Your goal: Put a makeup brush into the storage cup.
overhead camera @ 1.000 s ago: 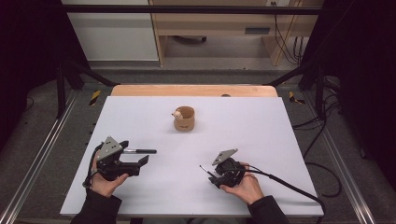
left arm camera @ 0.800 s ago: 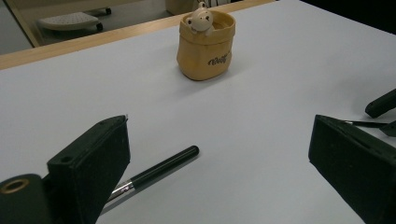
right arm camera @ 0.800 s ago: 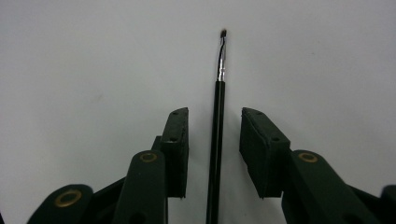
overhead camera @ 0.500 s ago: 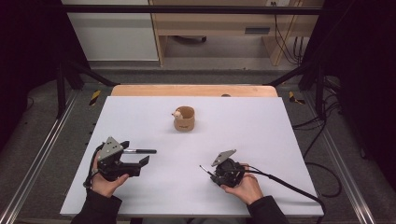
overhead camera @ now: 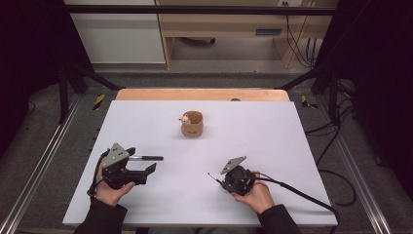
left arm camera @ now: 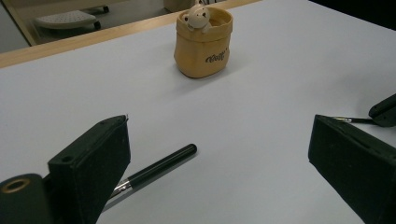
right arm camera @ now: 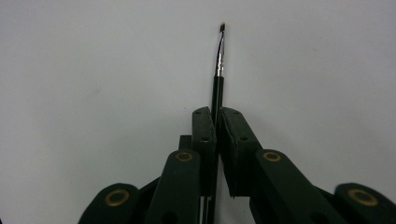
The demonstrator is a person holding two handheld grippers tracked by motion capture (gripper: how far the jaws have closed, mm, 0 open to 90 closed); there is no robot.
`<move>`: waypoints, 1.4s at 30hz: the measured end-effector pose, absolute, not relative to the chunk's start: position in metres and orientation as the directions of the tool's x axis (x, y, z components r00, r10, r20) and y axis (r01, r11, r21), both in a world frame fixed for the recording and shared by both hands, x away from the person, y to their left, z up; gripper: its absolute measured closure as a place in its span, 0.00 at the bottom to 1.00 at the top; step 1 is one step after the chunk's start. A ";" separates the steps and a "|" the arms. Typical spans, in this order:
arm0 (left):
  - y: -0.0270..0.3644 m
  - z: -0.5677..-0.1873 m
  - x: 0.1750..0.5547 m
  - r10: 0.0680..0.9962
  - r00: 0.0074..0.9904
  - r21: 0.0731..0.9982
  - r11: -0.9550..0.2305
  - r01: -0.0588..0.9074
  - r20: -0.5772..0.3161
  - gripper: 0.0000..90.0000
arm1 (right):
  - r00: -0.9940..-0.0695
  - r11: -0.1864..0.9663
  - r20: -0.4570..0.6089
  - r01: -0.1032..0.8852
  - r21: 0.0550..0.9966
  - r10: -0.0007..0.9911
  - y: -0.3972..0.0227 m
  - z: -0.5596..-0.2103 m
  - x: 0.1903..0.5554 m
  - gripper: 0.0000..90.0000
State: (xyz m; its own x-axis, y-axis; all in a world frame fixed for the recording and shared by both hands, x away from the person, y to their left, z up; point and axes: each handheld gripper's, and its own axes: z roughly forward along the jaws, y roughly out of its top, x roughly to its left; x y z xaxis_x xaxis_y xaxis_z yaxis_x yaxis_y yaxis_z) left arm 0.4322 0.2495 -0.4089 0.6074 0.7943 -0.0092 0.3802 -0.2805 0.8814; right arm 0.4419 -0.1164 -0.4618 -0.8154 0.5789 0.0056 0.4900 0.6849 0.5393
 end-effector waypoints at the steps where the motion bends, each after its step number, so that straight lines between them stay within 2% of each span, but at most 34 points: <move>1: 0.250 -0.409 0.432 0.795 0.607 0.882 -0.279 0.380 -0.010 0.06 | -0.815 0.685 0.004 0.490 0.538 0.579 -0.116 -0.462 0.442 0.94; 18: 0.249 -0.410 0.433 0.791 0.612 0.878 -0.287 0.383 -0.009 0.06 | -0.827 0.695 0.000 0.472 0.543 0.562 -0.117 -0.462 0.442 0.94; 25: 0.249 -0.410 0.433 0.793 0.609 0.879 -0.281 0.385 -0.014 0.06 | -0.812 0.672 -0.005 0.479 0.565 0.583 -0.119 -0.455 0.442 0.78; 27: 0.250 -0.410 0.433 0.793 0.609 0.879 -0.280 0.385 -0.014 0.06 | -0.808 0.667 -0.009 0.480 0.570 0.589 -0.122 -0.449 0.443 0.71; 31: 0.249 -0.410 0.434 0.792 0.610 0.876 -0.284 0.389 -0.015 0.06 | -0.803 0.648 -0.007 0.476 0.595 0.596 -0.127 -0.435 0.446 0.64; 36: 0.248 -0.411 0.434 0.789 0.614 0.873 -0.292 0.390 -0.011 0.06 | -0.815 0.691 -0.028 0.472 0.547 0.579 -0.124 -0.418 0.448 0.60; 42: 0.249 -0.411 0.434 0.788 0.616 0.874 -0.291 0.389 -0.012 0.06 | -0.831 0.743 -0.043 0.471 0.476 0.554 -0.111 -0.409 0.451 0.60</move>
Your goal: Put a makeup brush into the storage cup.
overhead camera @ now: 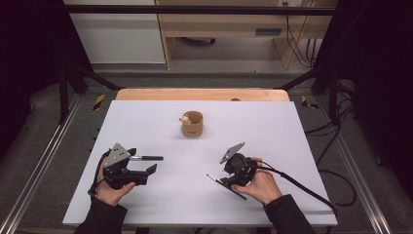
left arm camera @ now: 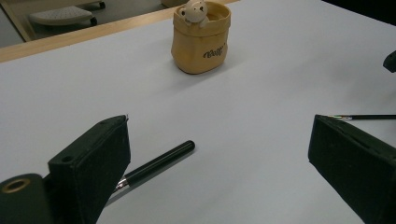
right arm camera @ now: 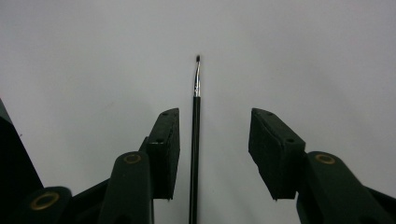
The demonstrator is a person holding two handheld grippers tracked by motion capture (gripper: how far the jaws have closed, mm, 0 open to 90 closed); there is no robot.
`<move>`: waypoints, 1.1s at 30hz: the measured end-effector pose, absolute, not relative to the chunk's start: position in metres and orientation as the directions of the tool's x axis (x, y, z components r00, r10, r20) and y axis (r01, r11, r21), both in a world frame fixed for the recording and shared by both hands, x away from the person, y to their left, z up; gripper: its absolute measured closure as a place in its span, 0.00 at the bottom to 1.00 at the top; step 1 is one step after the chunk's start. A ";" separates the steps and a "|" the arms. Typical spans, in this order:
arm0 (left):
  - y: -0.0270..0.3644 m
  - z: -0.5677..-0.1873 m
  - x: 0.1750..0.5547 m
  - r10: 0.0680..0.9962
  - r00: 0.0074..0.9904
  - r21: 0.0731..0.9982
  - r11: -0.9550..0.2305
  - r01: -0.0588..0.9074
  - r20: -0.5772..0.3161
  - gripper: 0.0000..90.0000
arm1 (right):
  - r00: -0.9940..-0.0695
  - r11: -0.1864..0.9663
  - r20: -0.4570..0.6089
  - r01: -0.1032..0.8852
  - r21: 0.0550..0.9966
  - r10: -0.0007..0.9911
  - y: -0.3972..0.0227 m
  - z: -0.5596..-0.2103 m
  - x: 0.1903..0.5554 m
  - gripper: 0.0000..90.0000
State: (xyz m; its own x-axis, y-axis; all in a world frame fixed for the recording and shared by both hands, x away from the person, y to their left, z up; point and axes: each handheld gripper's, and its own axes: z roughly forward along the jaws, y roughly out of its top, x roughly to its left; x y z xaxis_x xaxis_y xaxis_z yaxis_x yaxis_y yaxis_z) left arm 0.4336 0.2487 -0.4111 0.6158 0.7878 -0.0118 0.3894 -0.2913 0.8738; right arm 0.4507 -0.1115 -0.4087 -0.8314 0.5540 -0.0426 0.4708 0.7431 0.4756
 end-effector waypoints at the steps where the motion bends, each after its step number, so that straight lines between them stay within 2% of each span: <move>1: 0.249 -0.411 0.434 0.788 0.616 0.874 -0.291 0.390 -0.012 0.06 | -0.833 0.753 -0.047 0.471 0.459 0.551 -0.110 -0.409 0.451 0.60; 17: 0.248 -0.412 0.434 0.786 0.618 0.870 -0.298 0.394 -0.011 0.06 | -0.853 0.811 -0.025 0.485 0.327 0.521 -0.095 -0.433 0.459 0.66; 33: 0.248 -0.413 0.434 0.785 0.619 0.869 -0.300 0.394 -0.009 0.06 | -0.859 0.834 -0.015 0.492 0.248 0.511 -0.090 -0.447 0.460 0.81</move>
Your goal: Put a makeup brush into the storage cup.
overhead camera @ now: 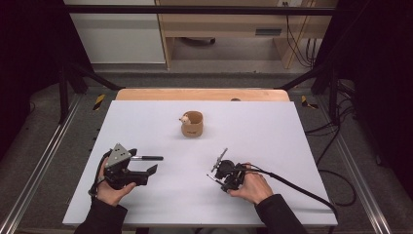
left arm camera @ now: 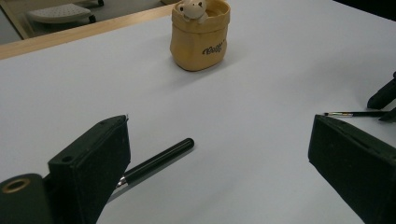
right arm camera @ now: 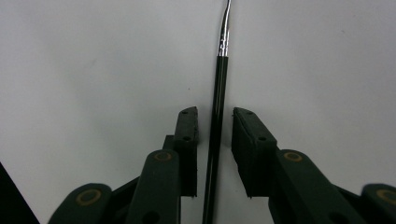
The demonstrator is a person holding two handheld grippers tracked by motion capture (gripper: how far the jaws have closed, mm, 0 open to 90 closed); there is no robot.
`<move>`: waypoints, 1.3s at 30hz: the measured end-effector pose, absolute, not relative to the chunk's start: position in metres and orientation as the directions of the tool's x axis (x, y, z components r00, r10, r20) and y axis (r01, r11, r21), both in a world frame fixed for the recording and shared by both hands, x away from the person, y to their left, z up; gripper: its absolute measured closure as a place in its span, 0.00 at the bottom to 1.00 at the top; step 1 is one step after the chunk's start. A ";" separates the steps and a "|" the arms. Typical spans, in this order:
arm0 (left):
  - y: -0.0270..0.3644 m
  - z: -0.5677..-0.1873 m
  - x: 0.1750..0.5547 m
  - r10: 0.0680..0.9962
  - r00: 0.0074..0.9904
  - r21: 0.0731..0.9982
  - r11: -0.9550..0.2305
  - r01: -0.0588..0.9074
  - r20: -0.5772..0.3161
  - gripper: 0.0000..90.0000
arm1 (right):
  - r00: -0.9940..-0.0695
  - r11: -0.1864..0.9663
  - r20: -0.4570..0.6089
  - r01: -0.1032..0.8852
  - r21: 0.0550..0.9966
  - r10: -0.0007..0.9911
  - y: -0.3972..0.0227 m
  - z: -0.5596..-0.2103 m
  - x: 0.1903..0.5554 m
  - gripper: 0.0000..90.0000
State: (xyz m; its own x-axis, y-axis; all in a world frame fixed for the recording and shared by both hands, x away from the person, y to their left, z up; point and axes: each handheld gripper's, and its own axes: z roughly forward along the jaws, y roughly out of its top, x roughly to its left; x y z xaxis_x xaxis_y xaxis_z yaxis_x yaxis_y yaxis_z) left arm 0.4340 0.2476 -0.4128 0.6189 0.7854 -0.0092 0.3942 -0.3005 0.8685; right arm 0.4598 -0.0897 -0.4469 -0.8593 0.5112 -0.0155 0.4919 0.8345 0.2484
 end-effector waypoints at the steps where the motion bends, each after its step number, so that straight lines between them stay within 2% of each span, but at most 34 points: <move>1: 0.247 -0.413 0.434 0.785 0.619 0.869 -0.300 0.394 -0.010 0.06 | -0.860 0.835 -0.010 0.492 0.245 0.510 -0.090 -0.447 0.460 0.83; 14: 0.246 -0.413 0.434 0.783 0.622 0.866 -0.307 0.394 -0.006 0.06 | -0.857 0.831 0.005 0.501 0.242 0.515 -0.091 -0.448 0.460 0.95; 24: 0.246 -0.413 0.434 0.782 0.623 0.867 -0.306 0.394 -0.006 0.06 | -0.860 0.832 -0.004 0.493 0.253 0.511 -0.091 -0.447 0.459 0.95; 30: 0.246 -0.412 0.433 0.783 0.622 0.870 -0.301 0.391 -0.010 0.06 | -0.842 0.802 0.023 0.521 0.294 0.539 -0.092 -0.440 0.458 0.95; 39: 0.245 -0.411 0.432 0.780 0.626 0.874 -0.292 0.388 -0.017 0.06 | -0.840 0.772 0.029 0.511 0.378 0.542 -0.100 -0.422 0.456 0.95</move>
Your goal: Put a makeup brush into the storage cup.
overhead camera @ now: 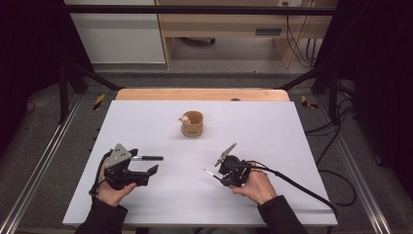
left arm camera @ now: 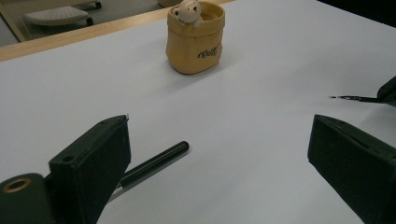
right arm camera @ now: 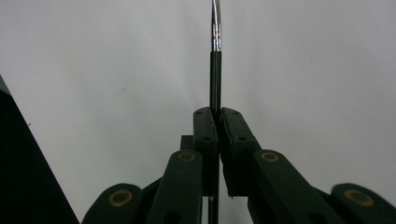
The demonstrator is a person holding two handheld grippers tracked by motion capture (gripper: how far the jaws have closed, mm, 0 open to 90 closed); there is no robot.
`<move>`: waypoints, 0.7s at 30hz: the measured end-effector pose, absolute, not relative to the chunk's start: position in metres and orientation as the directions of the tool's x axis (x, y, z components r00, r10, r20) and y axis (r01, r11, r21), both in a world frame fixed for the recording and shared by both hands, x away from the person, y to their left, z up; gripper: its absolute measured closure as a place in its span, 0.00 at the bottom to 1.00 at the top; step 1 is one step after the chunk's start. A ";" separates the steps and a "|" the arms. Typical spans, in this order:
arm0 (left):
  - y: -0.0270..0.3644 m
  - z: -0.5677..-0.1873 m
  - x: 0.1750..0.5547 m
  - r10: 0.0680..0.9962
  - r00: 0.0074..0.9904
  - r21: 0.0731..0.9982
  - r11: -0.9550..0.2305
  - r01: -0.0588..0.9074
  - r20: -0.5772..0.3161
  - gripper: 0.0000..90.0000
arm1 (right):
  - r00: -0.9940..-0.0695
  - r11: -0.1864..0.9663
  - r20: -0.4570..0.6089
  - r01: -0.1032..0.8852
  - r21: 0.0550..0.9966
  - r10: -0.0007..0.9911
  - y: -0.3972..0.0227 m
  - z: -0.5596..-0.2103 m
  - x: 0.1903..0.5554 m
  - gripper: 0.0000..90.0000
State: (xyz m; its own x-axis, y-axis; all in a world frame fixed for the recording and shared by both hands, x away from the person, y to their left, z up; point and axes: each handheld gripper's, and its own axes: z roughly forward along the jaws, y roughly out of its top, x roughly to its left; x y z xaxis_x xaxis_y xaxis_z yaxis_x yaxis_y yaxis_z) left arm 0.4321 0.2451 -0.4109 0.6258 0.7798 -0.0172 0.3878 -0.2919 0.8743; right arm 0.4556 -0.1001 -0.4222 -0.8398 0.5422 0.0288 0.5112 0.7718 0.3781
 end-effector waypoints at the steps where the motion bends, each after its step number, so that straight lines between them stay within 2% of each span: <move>1: 0.245 -0.411 0.432 0.780 0.626 0.875 -0.290 0.388 -0.019 0.06 | -0.837 0.766 0.031 0.513 0.388 0.546 -0.101 -0.421 0.455 0.95; 21: 0.237 -0.404 0.425 0.761 0.647 0.892 -0.260 0.370 -0.047 0.06 | -0.813 0.645 0.049 0.495 0.582 0.580 -0.120 -0.406 0.450 0.95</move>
State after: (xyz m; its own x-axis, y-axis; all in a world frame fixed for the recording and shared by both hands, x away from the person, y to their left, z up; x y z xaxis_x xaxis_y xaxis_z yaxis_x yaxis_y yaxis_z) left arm 0.4249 0.2365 -0.4040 0.6465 0.7615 -0.0466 0.3704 -0.2599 0.8918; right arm 0.4502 -0.1196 -0.4061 -0.8132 0.5800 0.0486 0.4949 0.6451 0.5821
